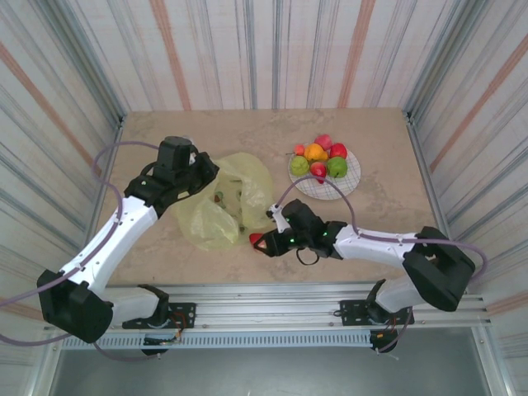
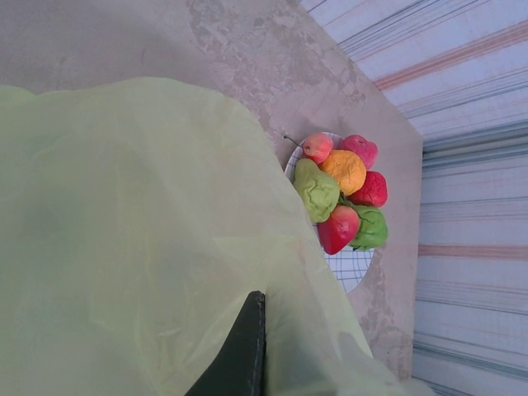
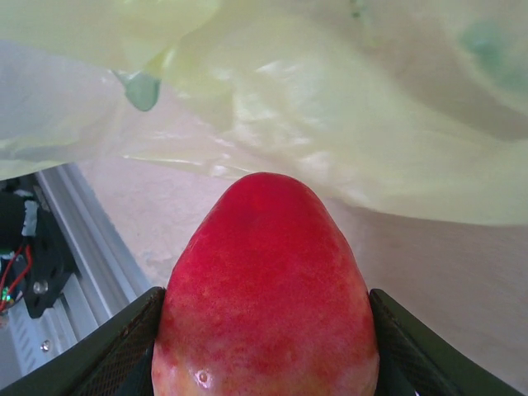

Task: Place the fruits into the plastic bag

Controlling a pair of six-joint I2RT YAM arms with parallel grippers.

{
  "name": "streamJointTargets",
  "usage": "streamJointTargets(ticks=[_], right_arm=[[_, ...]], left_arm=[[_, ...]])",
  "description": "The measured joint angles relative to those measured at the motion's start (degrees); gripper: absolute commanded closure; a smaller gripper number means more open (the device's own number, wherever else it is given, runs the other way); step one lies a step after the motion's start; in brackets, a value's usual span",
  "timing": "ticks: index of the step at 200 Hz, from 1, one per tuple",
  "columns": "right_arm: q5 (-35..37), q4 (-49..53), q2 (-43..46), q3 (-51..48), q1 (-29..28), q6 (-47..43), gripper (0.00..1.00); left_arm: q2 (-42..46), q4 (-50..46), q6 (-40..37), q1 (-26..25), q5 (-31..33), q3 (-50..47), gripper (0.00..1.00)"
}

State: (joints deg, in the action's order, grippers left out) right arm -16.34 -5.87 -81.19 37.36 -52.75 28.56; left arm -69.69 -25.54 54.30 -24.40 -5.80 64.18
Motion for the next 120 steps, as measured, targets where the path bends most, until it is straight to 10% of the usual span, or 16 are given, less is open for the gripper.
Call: streamJointTargets(ticks=[120], right_arm=[[16.8,-9.1,-5.5,8.5,9.3,-0.8,0.52]], left_arm=[[-0.3,0.5,1.6,-5.0,-0.5,-0.2,0.99]])
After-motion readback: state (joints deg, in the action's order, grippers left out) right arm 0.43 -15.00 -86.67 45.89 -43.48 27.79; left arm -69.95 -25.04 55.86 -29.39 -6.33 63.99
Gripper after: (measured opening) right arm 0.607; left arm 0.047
